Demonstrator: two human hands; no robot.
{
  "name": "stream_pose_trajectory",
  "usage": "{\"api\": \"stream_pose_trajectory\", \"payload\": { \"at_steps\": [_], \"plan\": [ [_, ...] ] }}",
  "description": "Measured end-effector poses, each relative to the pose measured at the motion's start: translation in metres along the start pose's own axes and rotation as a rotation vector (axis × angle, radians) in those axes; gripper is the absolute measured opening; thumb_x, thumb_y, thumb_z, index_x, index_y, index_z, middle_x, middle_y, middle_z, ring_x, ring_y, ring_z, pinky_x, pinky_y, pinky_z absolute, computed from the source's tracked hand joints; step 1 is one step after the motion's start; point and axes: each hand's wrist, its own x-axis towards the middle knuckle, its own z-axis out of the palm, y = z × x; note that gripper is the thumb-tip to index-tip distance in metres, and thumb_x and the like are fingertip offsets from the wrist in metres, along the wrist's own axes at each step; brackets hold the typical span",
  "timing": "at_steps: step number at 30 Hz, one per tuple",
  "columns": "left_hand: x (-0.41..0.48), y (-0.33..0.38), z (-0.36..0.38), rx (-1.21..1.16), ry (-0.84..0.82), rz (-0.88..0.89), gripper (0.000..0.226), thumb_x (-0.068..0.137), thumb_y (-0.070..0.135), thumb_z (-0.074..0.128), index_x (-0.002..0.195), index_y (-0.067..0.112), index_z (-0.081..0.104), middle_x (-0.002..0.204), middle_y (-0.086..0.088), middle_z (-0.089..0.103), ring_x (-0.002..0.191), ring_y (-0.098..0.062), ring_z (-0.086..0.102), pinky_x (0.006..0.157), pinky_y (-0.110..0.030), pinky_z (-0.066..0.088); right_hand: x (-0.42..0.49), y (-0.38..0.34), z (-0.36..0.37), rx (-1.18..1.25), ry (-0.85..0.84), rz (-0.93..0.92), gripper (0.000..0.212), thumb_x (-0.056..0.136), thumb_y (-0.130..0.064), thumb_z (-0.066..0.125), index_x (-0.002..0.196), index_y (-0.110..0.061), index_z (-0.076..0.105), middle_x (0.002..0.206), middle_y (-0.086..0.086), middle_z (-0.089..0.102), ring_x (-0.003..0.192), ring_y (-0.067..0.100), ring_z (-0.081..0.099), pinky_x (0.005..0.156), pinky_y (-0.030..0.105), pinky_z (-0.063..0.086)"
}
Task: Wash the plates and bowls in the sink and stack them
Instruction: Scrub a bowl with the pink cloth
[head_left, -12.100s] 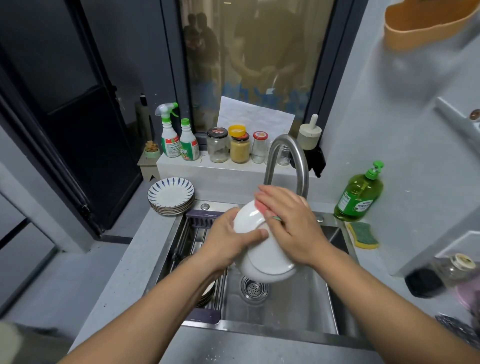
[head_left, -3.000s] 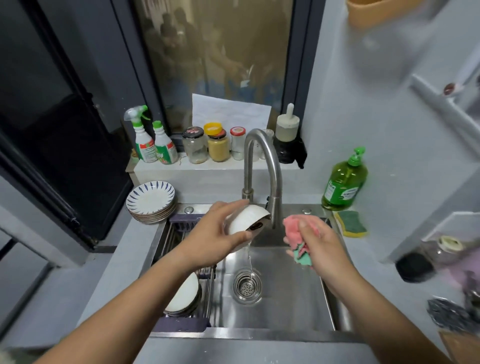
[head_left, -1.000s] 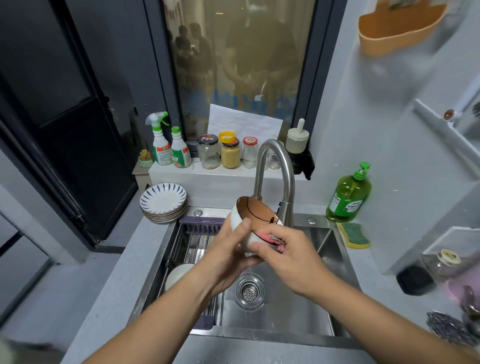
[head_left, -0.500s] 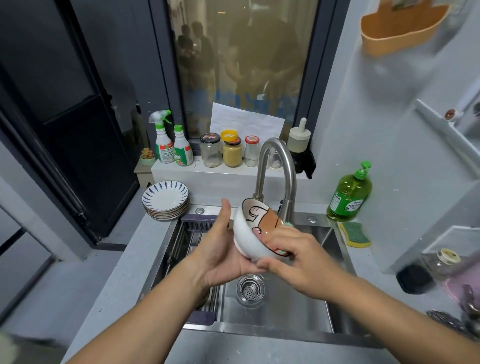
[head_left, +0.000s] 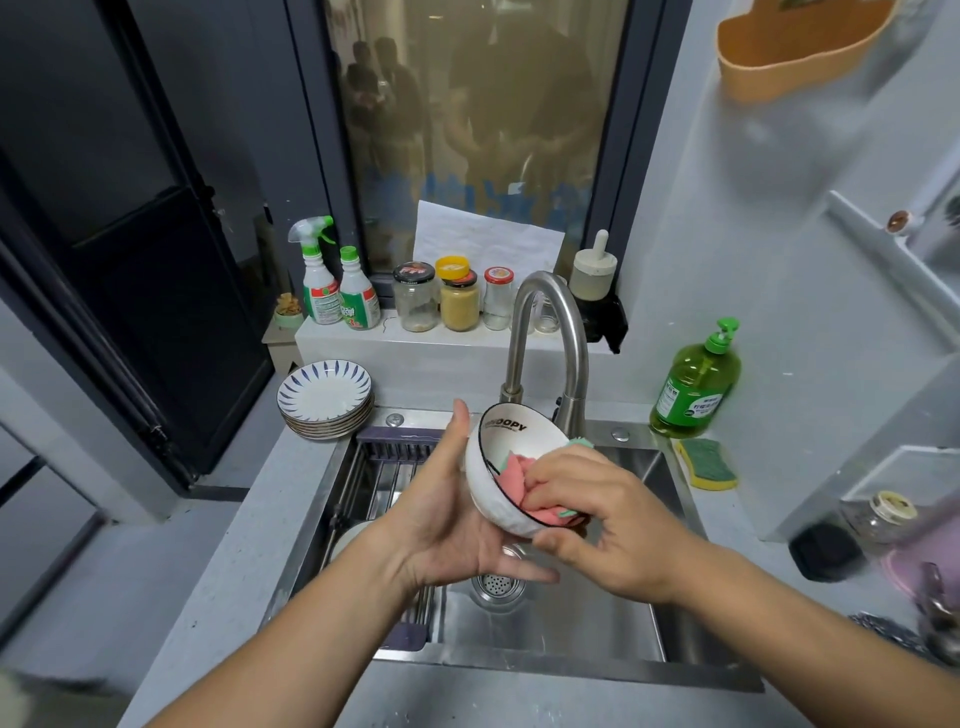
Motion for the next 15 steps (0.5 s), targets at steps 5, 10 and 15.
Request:
{"api": "stream_pose_trajectory", "payload": {
  "at_steps": [5,10,15],
  "plan": [
    [0.001,-0.007,0.01,-0.036,-0.069,0.189,0.07,0.062,0.058,0.09,0.105,0.003,0.08,0.112,-0.012,0.076,0.109,-0.029,0.072,0.098,-0.048,0.055,-0.003,0.001,0.01,0.023,0.077,0.046,0.045,0.1,-0.049,0.052,0.099,-0.01,0.074,0.107,-0.002,0.068,0.106,0.013,0.061,0.093,0.035,0.048],
    [0.001,-0.004,0.005,-0.042,0.035,0.146,0.092,0.067,0.062,0.085,0.129,-0.003,0.067,0.125,-0.028,0.066,0.111,-0.043,0.068,0.09,-0.054,0.057,0.005,0.003,-0.008,-0.056,-0.059,-0.056,0.041,0.096,-0.049,0.056,0.103,-0.012,0.071,0.106,-0.005,0.067,0.104,0.017,0.061,0.095,0.038,0.046],
    [0.011,0.0,0.004,-0.073,0.165,-0.048,0.105,0.078,0.094,0.038,0.132,0.009,0.068,0.135,-0.026,0.062,0.102,-0.042,0.07,0.094,-0.066,0.049,0.005,0.009,-0.016,-0.009,-0.066,0.032,0.049,0.088,-0.053,0.066,0.116,-0.013,0.072,0.112,-0.004,0.07,0.11,0.02,0.062,0.1,0.039,0.046]
  ]
}}
